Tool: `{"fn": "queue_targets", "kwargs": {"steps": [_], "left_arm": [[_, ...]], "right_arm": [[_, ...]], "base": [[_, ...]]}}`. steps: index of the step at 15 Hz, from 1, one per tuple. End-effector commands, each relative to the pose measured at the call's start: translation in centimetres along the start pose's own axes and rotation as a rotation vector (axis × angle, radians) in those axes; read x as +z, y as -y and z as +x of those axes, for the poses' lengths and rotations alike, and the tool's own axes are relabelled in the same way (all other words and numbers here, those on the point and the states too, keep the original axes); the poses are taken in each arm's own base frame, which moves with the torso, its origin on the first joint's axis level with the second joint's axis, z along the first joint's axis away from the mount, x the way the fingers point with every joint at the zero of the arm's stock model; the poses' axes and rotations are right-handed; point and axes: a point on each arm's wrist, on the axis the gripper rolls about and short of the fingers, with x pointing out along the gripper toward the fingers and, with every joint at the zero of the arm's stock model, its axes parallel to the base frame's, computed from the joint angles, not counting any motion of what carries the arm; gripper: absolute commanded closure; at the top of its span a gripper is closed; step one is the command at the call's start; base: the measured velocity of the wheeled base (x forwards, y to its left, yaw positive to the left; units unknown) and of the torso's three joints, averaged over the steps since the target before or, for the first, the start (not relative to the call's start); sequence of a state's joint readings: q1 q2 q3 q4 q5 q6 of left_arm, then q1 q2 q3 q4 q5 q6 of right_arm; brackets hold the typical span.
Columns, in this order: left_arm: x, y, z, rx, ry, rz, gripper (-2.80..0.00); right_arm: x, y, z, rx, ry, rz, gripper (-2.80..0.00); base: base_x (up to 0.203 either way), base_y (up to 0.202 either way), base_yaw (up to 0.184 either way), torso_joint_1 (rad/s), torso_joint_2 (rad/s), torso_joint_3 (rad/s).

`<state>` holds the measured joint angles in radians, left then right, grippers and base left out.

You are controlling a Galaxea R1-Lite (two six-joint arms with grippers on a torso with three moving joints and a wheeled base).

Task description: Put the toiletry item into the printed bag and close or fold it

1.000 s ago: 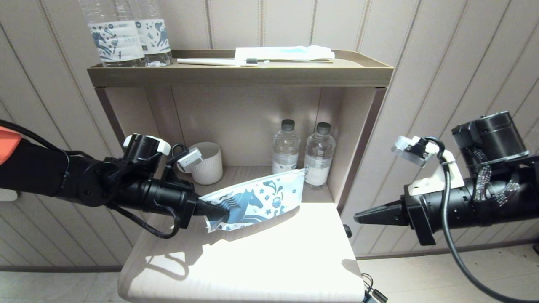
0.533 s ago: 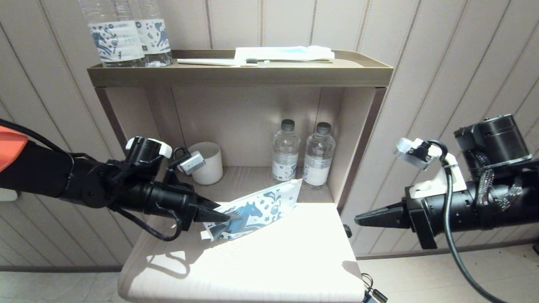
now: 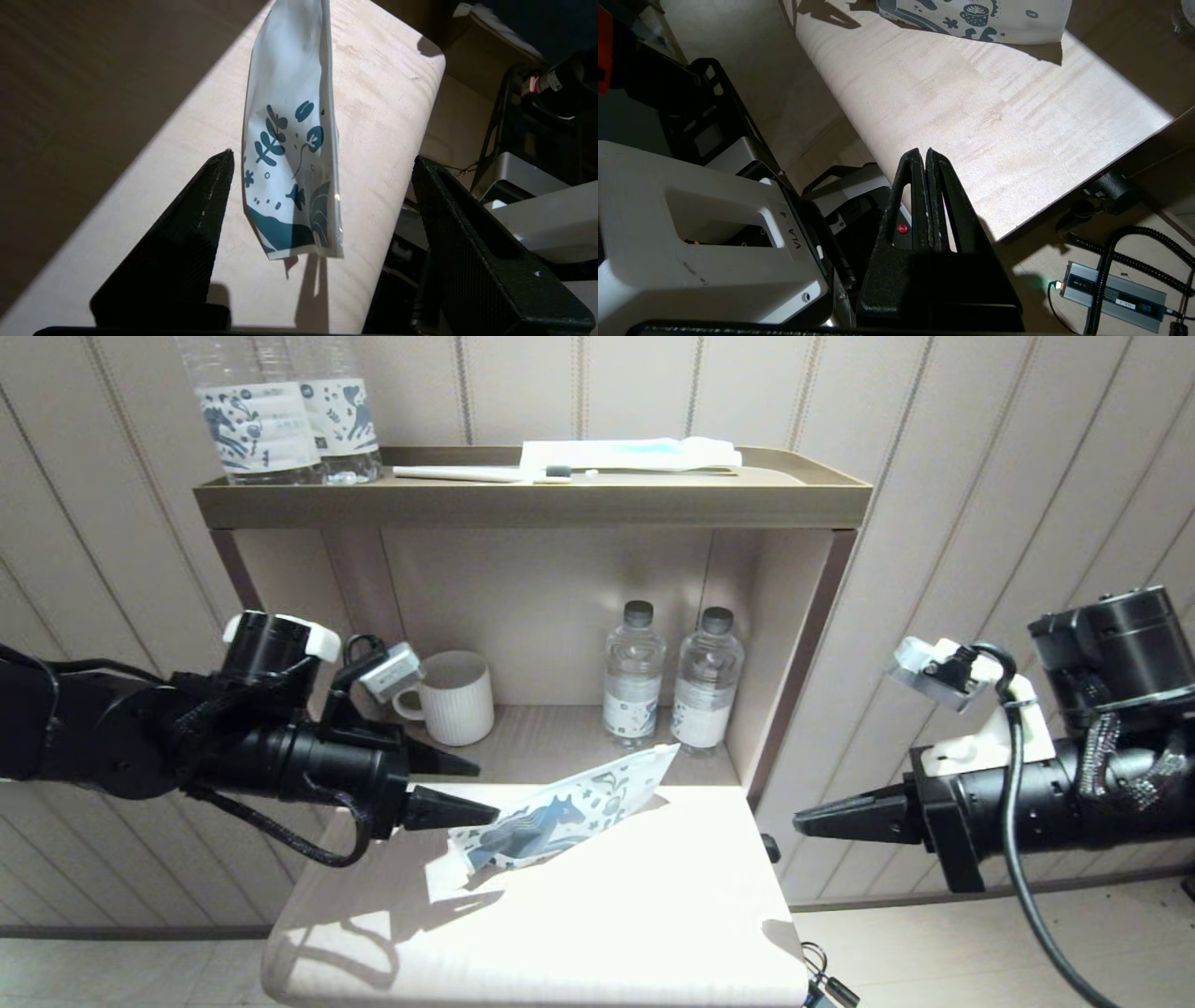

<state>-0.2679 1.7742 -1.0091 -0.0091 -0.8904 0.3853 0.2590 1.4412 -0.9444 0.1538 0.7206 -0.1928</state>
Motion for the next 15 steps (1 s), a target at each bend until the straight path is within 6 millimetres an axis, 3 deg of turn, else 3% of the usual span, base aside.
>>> {"fn": "queue_targets", "kwargs": {"steps": [1,4,7,11,15], "left_arm": [[1.1,2.3,-2.5,0.028,0.049,0.056,0.00],[1.4,6.1,-5.6,0.115,0.058,0.092,0.00],[0.4,12.5,-10.3,0.238,0.088,0.151,0.00],[-4.7,20.7,-15.2,0.486,0.130,0.102,0.00],[-11.3,25.7,-17.4,0.758,0.155,-0.062,0.00]], "right_arm": [[0.3,-0.6,-0.8,-0.002,0.025,-0.020,0.00],[0.1,-1.8,-2.1,-0.011,0.051,-0.040,0.00],[-1.2,-4.2,-5.2,-0.069,0.094,-0.064,0.00],[-5.4,-8.3,-9.5,-0.207,0.119,-0.044,0.00],[-11.2,-12.1,-12.3,-0.400,0.162,0.013,0.00]], "base": [[0.000,0.000,0.000,0.000,0.00,0.000],[0.000,0.000,0.000,0.000,0.00,0.000],[0.000,0.000,0.000,0.000,0.00,0.000],[0.000,0.000,0.000,0.000,0.00,0.000],[0.000,0.000,0.000,0.000,0.00,0.000]]}}
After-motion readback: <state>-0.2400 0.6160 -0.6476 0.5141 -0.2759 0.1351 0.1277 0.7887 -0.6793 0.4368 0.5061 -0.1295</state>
